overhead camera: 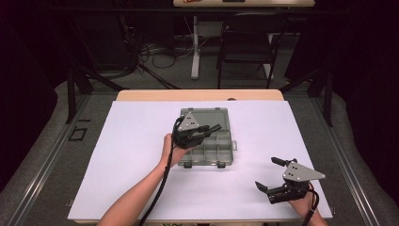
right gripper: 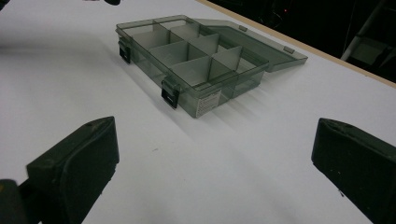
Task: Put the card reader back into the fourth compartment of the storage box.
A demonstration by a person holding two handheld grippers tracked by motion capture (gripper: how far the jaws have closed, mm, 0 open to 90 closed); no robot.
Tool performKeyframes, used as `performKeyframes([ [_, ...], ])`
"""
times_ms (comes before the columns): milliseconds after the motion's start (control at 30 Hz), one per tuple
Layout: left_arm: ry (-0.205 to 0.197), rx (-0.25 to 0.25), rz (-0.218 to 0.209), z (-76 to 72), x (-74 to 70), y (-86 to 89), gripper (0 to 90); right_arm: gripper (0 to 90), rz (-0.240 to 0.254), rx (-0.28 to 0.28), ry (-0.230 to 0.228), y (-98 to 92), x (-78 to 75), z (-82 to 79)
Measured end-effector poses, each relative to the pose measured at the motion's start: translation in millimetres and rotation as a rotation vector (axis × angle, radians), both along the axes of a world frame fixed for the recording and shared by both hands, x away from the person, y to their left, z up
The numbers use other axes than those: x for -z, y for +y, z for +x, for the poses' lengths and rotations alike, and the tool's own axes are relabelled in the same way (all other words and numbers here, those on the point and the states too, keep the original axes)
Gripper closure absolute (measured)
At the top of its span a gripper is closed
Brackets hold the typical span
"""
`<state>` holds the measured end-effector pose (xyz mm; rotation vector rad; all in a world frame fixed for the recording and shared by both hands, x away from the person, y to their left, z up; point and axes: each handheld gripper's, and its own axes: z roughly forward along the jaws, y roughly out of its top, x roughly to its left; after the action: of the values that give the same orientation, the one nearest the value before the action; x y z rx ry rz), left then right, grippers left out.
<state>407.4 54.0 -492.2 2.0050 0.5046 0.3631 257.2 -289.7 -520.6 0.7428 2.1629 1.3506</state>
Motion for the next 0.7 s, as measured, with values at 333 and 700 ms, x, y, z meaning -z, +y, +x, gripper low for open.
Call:
performKeyframes([
  [333,0.027,0.007,0.026,5.0,2.2,-13.8,74.5,0.4,-0.002,-0.003,0.003,0.0,0.4,0.6],
  [700,0.064,-0.023,0.053,11.0,4.1,-27.2,74.4,0.4,-0.001,-0.006,0.005,0.0,0.5,0.6],
])
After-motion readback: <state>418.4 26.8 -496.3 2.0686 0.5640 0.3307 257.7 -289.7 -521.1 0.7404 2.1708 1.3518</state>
